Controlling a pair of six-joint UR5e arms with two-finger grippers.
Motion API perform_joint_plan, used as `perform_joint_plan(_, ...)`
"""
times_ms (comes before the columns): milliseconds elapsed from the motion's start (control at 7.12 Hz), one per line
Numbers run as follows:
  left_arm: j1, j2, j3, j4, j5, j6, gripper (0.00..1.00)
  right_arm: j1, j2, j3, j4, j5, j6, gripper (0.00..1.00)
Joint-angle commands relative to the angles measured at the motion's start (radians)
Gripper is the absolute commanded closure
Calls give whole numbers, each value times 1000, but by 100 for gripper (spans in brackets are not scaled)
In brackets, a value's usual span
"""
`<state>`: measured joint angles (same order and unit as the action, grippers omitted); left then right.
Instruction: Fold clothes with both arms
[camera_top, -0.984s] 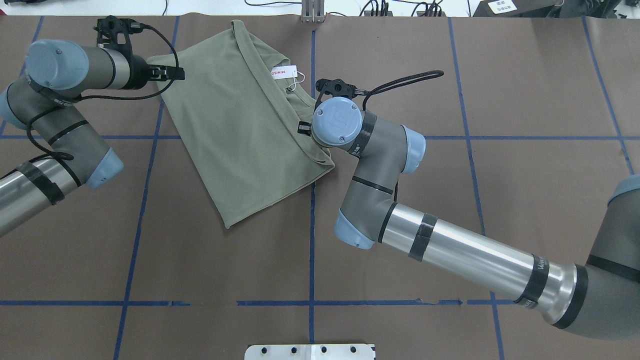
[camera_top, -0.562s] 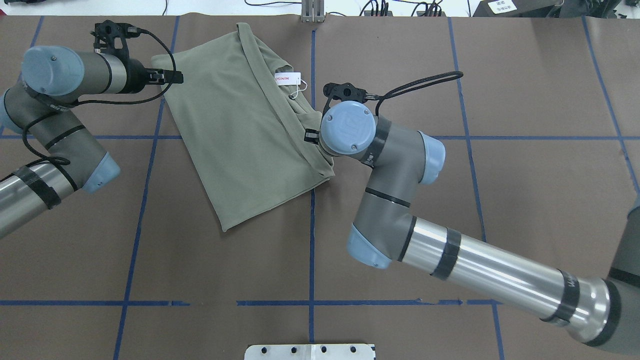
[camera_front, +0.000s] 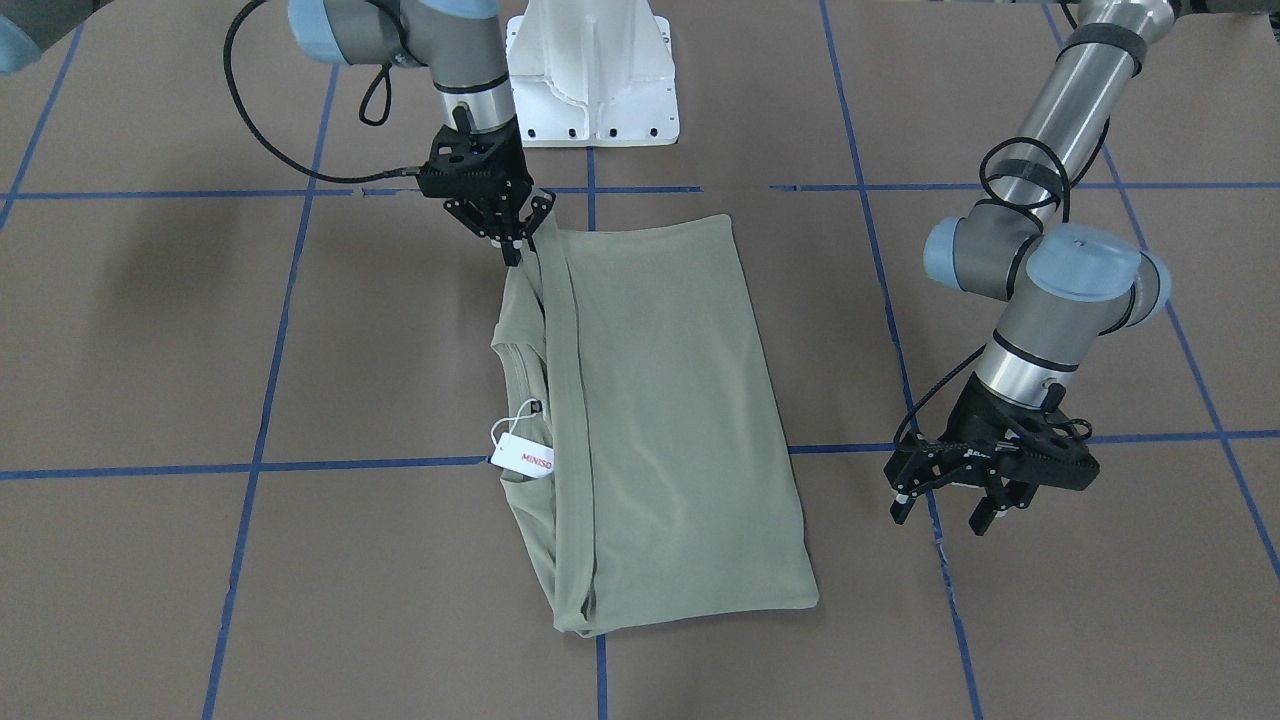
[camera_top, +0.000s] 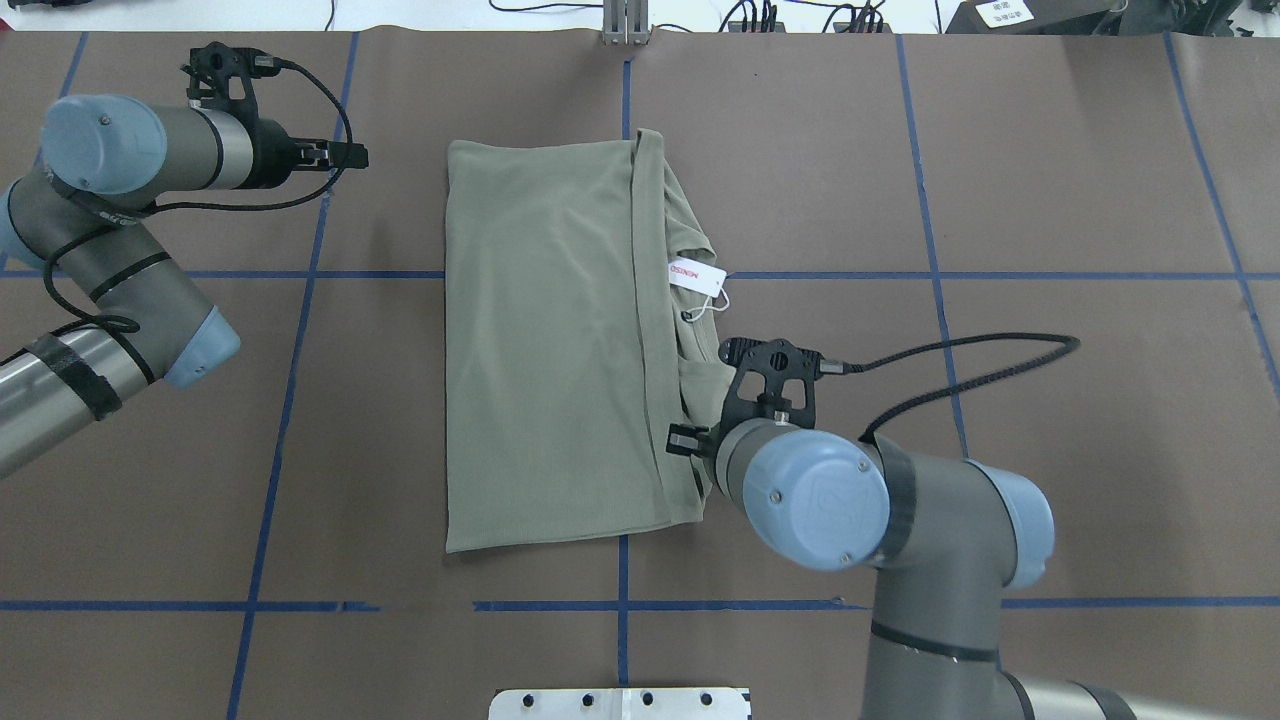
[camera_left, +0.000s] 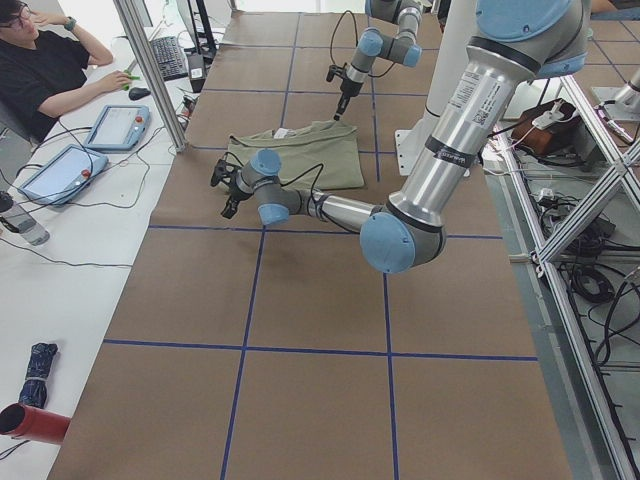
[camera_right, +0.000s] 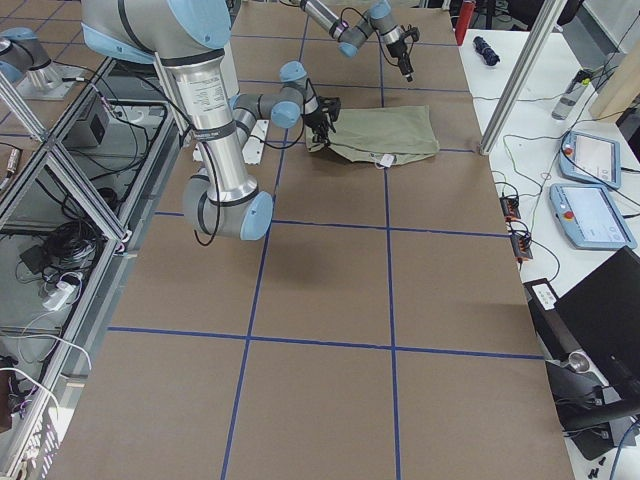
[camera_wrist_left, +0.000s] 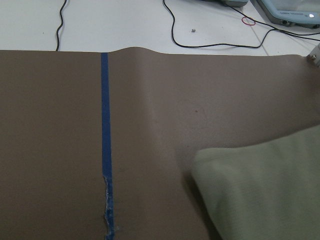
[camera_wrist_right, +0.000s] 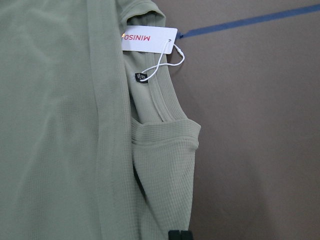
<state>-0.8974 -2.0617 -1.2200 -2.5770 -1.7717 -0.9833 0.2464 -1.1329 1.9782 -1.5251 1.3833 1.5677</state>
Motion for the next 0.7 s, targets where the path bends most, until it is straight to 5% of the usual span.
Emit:
perform_joint_plan(0,0,0,-1,0,0,0,0,-64,-36,39,-24,-57,31,18)
perform_joint_plan(141,-1,0,-10,1,-2,0,0,-59,-27,39,-26,-41,3,0)
perform_joint_plan(422,-1,2,-19,1,-63,0,0,45,26,-14,-27,90,-173,0)
perform_joint_plan(562,0,2,-24,3,-63,0,0,65,117,-130,-27,103,-222,0)
